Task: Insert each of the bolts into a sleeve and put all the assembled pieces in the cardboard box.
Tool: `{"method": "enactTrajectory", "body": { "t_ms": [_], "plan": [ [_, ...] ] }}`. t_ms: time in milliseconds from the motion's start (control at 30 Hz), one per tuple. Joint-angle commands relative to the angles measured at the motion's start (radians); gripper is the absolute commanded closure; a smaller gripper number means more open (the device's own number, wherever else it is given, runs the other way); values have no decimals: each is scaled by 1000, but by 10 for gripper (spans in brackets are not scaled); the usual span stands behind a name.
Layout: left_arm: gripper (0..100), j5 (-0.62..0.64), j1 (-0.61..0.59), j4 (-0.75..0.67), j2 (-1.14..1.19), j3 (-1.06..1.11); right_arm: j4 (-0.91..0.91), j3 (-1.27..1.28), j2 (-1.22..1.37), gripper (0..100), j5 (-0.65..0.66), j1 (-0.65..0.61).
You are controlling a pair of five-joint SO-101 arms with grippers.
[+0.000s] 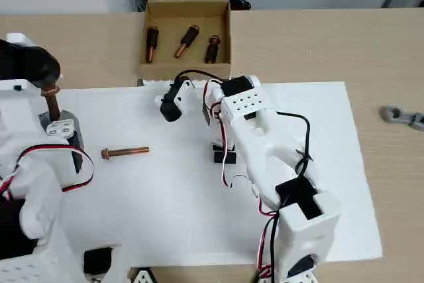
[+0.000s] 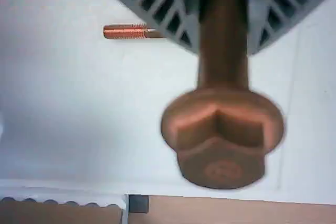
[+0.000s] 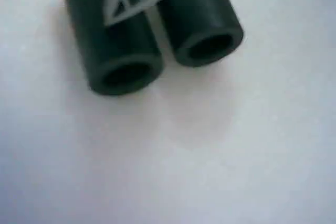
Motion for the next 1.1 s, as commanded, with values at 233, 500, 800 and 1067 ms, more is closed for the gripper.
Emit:
{"method": "enactTrajectory", "body": {
  "t_ms": [233,500,800,1067],
  "plan": [
    [994,-3,-8,-29,-8,4,263,-8,-179,699,9,-7],
    [994,-2,-8,-25,-14,4,354,-43,-176,699,2,-22],
    [994,-2,-8,-25,-14,4,364,-34,-170,699,-48,-88],
    [994,-2,-8,-23,-14,4,352,74,-165,699,-49,-157]
  ]
}}
